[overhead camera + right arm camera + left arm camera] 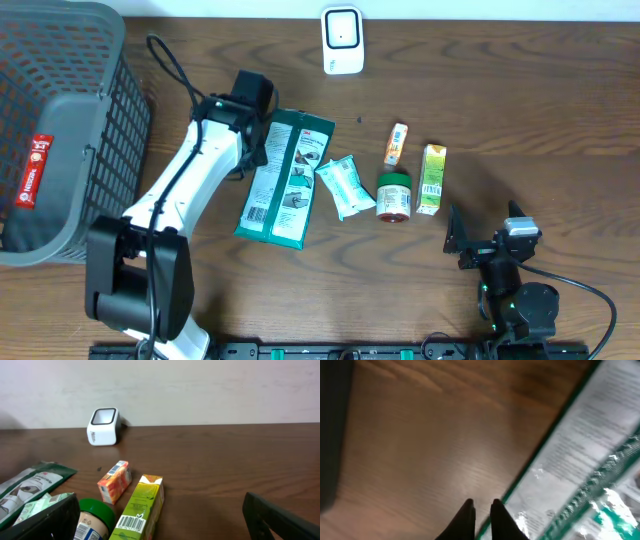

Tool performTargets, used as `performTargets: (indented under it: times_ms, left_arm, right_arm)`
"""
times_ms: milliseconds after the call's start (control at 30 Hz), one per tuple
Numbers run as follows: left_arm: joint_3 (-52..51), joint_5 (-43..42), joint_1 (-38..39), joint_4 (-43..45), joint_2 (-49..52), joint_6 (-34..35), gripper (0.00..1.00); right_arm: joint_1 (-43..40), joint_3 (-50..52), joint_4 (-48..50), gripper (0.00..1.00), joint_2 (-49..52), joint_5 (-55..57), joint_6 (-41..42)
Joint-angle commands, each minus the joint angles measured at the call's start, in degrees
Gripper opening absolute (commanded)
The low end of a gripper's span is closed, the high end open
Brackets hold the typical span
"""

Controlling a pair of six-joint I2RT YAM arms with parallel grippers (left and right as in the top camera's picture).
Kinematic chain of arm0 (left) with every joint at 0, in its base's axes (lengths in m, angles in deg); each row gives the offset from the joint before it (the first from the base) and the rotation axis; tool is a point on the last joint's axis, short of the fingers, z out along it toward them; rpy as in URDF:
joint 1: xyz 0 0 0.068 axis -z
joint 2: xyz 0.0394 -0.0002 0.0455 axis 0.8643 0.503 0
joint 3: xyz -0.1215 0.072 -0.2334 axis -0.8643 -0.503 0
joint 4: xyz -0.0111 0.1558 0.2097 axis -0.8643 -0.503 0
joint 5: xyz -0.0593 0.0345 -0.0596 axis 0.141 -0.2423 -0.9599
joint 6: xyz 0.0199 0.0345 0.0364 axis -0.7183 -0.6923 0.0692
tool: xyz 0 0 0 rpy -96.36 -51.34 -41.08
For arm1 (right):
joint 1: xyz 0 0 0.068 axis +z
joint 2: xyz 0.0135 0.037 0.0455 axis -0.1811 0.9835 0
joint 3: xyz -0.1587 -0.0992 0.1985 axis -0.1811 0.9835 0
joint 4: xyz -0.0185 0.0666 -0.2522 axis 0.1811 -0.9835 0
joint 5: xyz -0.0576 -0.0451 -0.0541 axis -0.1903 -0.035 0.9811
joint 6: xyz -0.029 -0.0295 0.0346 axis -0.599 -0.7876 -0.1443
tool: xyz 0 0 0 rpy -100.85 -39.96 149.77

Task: Scan the item barcode
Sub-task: 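Carry the gloves pack out and lay it left of the wipes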

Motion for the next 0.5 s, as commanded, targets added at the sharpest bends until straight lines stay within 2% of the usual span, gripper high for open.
performTargets:
  times_ms: [0, 333, 467]
  left_arm:
    - [-5.62, 1.92, -0.17, 4.52, 1.33, -0.33, 0.13]
    - [-17.75, 0.96, -0.11, 19.15, 1.40, -0.31, 0.13]
    - [-19.19, -7.63, -0.11, 21.44, 1.42, -0.33, 0.13]
  right_arm:
    - [0.35, 0.07, -0.24, 0.99, -0.20, -0.24, 0.72]
    - [0.35, 0.07, -0.24, 0.99, -0.20, -0.24, 0.70]
    - [0.35, 0.07, -0.22, 0.99, -0.20, -0.24, 0.72]
